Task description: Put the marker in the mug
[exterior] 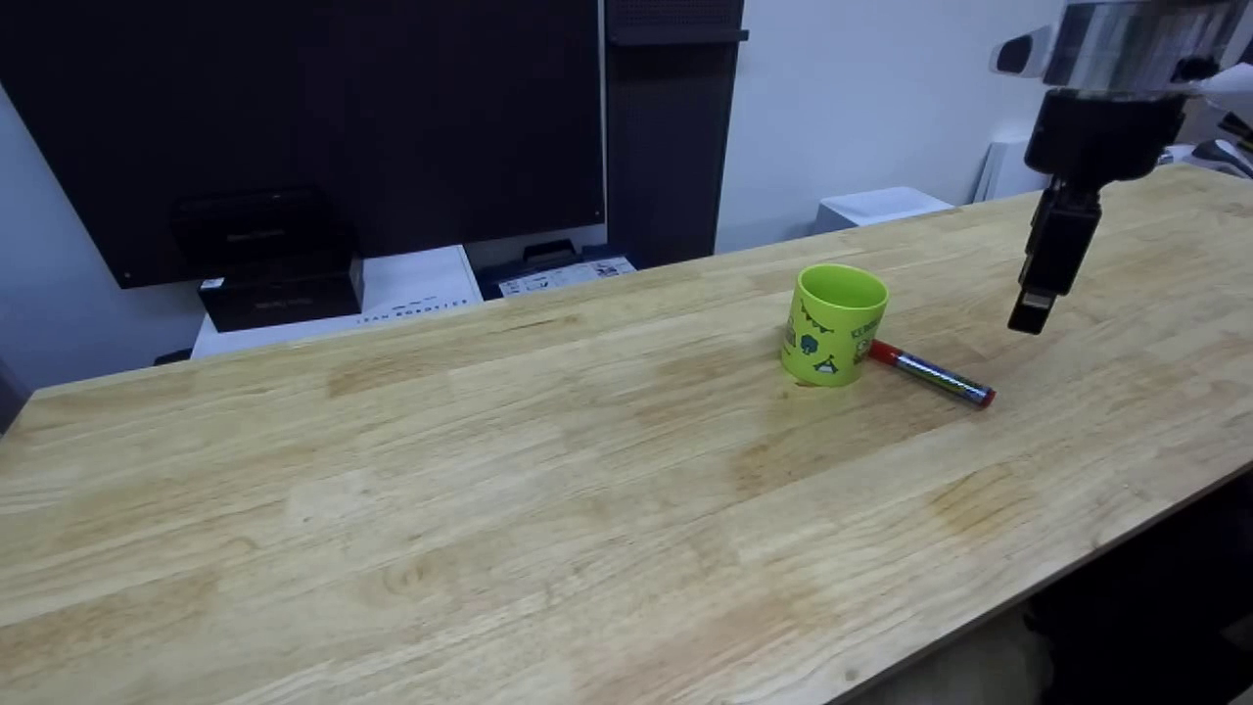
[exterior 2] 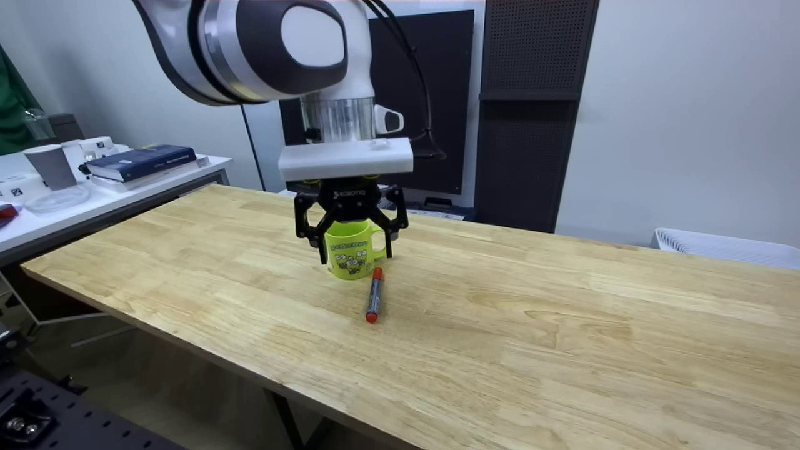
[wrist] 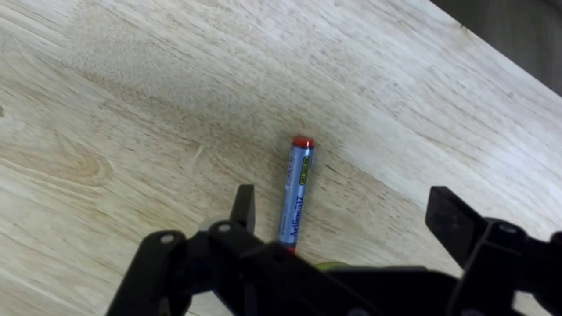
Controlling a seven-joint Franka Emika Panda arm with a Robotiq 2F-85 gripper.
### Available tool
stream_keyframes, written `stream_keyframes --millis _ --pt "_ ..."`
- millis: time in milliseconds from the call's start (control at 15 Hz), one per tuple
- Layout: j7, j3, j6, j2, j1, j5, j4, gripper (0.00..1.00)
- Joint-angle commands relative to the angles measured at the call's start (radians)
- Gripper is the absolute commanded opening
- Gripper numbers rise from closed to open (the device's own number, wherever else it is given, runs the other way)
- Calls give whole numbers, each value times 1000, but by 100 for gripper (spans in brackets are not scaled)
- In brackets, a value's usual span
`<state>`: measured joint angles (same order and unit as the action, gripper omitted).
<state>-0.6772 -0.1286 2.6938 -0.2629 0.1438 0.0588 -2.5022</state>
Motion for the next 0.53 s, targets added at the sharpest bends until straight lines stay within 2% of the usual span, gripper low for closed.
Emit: stream_keyframes --millis 0,200,467 --pt "77 11 6 -59 -2 76 33 100" --pt "87 40 33 -95 13 64 47 100" --pt "152 121 160 -159 56 -61 55 100"
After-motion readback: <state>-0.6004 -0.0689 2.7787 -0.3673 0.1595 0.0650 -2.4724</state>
